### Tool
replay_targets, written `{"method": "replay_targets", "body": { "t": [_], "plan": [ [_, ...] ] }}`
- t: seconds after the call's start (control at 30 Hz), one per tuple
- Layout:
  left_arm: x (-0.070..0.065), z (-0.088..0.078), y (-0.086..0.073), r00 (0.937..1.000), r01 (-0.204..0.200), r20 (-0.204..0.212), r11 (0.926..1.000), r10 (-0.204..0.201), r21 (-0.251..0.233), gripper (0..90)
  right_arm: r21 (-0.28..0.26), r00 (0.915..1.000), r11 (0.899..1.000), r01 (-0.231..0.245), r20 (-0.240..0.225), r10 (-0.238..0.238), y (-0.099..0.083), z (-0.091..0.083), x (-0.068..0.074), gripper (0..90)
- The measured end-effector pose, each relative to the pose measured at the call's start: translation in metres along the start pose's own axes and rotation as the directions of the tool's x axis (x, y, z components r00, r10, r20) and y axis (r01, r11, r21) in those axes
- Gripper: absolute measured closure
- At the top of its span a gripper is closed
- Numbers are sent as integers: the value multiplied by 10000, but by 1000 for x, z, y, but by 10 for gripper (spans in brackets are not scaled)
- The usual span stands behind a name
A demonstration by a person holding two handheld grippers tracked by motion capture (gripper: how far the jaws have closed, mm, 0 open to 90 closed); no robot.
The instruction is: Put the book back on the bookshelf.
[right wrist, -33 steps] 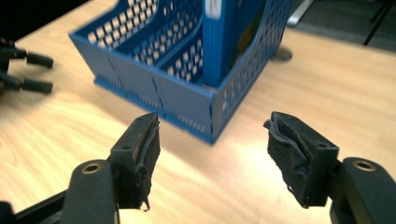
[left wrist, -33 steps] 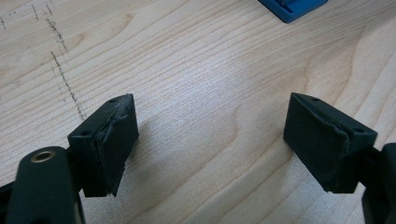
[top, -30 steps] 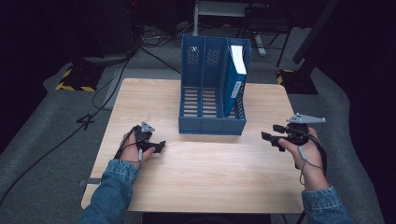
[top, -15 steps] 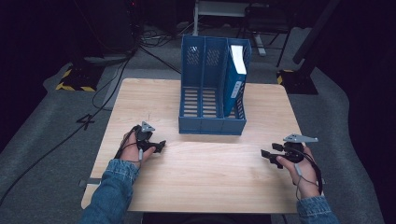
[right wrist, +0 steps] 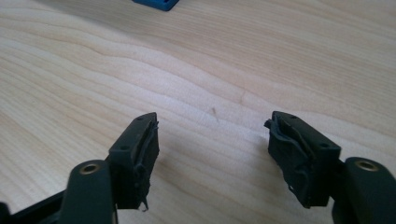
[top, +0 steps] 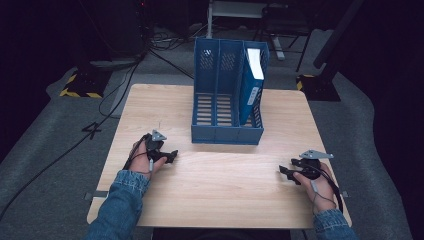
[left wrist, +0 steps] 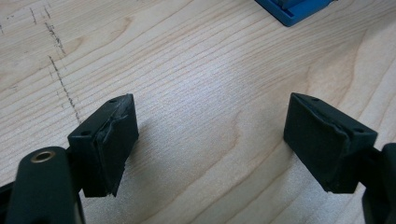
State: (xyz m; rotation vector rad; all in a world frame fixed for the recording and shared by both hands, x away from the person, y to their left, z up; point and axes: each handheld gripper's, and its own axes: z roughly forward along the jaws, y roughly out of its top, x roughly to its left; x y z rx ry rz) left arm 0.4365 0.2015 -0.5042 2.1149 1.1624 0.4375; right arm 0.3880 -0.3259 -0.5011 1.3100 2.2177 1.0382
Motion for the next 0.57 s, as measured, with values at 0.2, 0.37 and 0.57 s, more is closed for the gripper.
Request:
{"method": "replay_targets", "body": {
  "t": [0.2, 0.37, 0.57],
  "plan": [
    [0, 0, 0, 10000, -16, -24, 10000, 16, -24, 183, 99, 9969, 9970, 765, 163, -767, 0, 5, 3, 175],
    [0, 0, 0, 10000, -14, -26, 10000, 14, -23, 183, 201, 9970, 9970, 745, 178, -749, 0, 7, 3, 143],
    [0, 0, 0, 10000, -32, -30, 10000, 32, -11, 183, 205, 9971, 9971, 738, 191, -742, 1, 7, 3, 138]
  ]
}}
